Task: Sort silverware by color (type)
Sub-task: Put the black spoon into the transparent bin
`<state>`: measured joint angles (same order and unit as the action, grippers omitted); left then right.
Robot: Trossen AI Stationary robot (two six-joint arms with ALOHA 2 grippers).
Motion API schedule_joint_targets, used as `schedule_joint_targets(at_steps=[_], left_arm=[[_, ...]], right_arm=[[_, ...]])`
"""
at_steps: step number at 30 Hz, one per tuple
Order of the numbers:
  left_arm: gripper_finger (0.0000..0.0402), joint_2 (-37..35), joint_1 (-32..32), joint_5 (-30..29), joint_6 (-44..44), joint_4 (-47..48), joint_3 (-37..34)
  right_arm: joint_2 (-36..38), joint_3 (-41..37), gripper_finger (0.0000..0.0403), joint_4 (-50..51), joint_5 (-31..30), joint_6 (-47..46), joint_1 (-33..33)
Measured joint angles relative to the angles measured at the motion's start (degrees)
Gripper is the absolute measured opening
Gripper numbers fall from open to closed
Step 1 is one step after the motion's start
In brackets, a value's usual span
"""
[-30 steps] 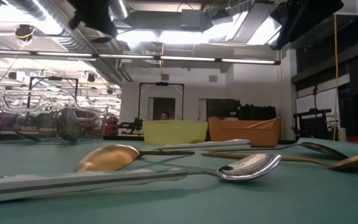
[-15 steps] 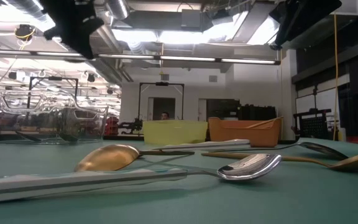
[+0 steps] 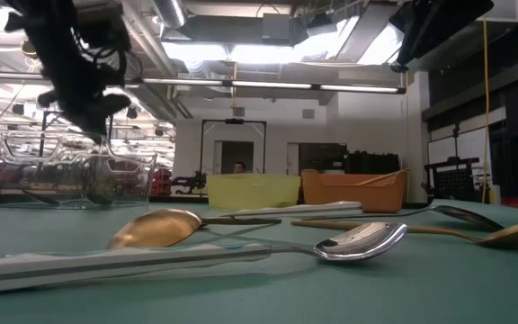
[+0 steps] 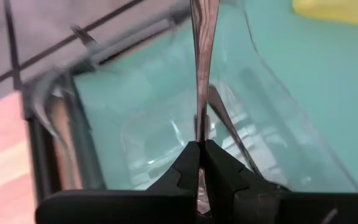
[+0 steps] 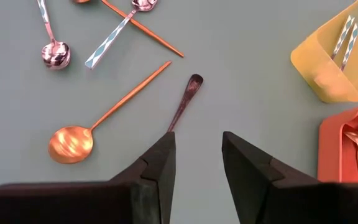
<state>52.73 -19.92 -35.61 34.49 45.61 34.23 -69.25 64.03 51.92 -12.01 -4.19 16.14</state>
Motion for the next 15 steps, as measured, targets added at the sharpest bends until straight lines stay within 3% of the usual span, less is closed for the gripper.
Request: schedule_joint_targets(at_steps=[15], left_arm=[[0.0007,0.0,0.0,3.86,1.43,-5.89,-11.64]], right_arm=[[-0.02,0.0,0.0122,-2.47,-0.39,0.0,0.0]])
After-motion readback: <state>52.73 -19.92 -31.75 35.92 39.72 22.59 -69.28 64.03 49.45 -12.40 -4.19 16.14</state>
